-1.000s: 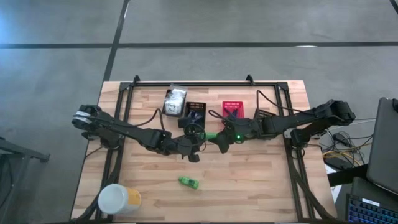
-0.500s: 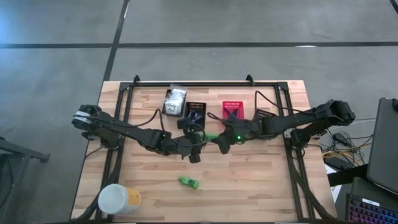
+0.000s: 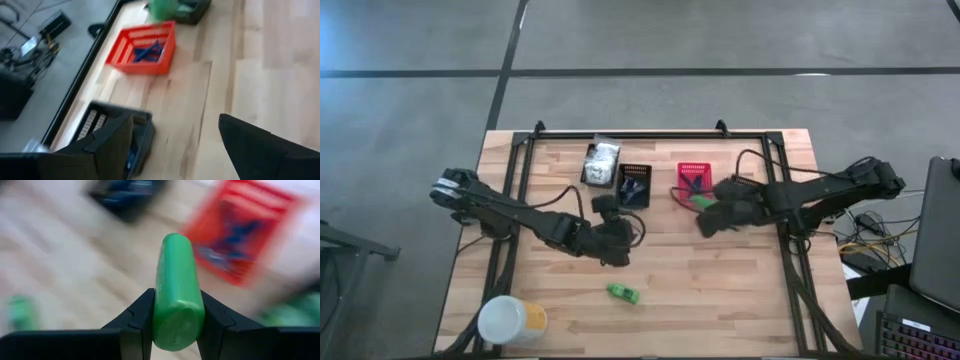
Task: Pick & Place Travel size toiletries
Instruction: Put the green shampoo into the right black bin
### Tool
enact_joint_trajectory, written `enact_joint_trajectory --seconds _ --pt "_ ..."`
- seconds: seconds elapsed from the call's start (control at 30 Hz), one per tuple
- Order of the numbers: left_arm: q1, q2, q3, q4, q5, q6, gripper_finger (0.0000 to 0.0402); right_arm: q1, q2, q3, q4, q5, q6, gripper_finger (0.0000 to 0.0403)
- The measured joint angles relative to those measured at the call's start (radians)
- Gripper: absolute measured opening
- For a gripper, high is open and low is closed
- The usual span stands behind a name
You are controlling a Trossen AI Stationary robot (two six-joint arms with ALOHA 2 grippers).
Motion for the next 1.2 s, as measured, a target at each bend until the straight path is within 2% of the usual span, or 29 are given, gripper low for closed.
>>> enact_joint_trajectory --seconds 0.1,0.17,0.3,0.63,0.9,1.1,1.2 --pt "-0.004 -0.002 0.000 -0.071 -0.022 -0.079 0.0296 0.036 -0.033 0.023 -0.264 0.075 0.139 0.0097" --pt "-0.004 -0.002 0.000 -0.104 -0.025 -0.122 0.0296 0.050 -0.043 0.023 -0.404 0.080 0.239 0.0096" --pt "-0.004 -0.002 0.000 -0.127 -0.026 -0.160 0.0295 0.050 -0.047 -0.009 -0.542 0.056 0.344 0.0096" --pt "-0.004 -0.001 -0.041 -0.134 -0.025 -0.214 0.0294 -0.051 -0.047 -0.168 -0.552 0.049 0.415 0.0107" --pt "-0.004 -0.001 -0.069 -0.139 -0.020 -0.235 0.0291 -0.094 -0.047 -0.290 -0.428 0.074 0.423 0.0154" --pt "-0.004 -0.001 -0.069 -0.144 0.014 -0.236 0.0291 -0.093 -0.047 -0.310 -0.424 0.037 0.419 0.0197" --pt "-0.004 -0.002 -0.069 -0.164 0.068 -0.237 0.0291 -0.091 -0.047 -0.302 -0.422 0.023 0.409 0.0216"
